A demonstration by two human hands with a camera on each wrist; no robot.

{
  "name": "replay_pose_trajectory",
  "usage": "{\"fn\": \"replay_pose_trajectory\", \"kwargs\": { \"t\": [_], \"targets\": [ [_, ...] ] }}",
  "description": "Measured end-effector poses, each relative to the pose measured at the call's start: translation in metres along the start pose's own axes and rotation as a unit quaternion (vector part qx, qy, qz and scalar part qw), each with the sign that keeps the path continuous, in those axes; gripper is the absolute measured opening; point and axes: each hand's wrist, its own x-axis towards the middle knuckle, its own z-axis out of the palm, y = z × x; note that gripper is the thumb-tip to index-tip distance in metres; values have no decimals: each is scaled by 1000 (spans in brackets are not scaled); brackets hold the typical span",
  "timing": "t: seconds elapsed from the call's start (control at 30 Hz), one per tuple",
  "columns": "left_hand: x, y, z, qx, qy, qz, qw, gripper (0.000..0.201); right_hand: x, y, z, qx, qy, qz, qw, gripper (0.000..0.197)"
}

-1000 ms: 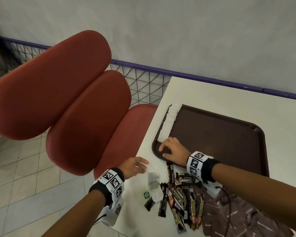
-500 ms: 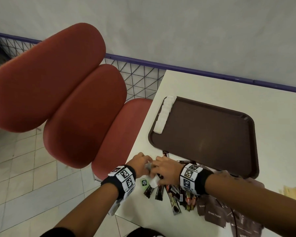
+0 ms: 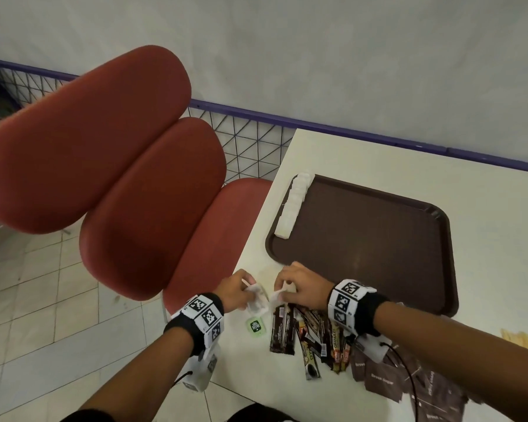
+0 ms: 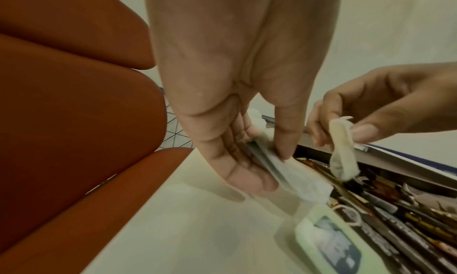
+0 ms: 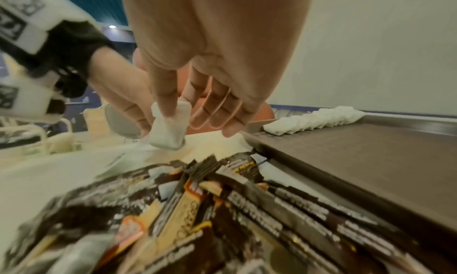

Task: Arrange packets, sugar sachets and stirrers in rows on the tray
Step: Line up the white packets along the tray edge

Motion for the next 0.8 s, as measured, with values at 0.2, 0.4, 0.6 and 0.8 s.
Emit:
{"fn": "replay_pose_trajectory", "kwargs": {
  "t": [0.2, 0.4, 0.6, 0.8],
  "targets": [
    [-6, 2, -9, -149, 20, 4, 989, 23, 3, 6, -9, 144, 91, 44, 984, 19],
    [-7, 28, -15, -337, 96, 41, 936, 23, 13, 0, -15, 227, 175, 65, 956, 30],
    [-5, 43, -13, -439, 126, 50, 888, 13, 18, -3, -18, 194, 185, 107, 957, 30],
    [0, 54, -11, -492, 151, 58, 855, 13, 19, -4, -20, 188, 167, 152, 956, 19]
  ]
}}
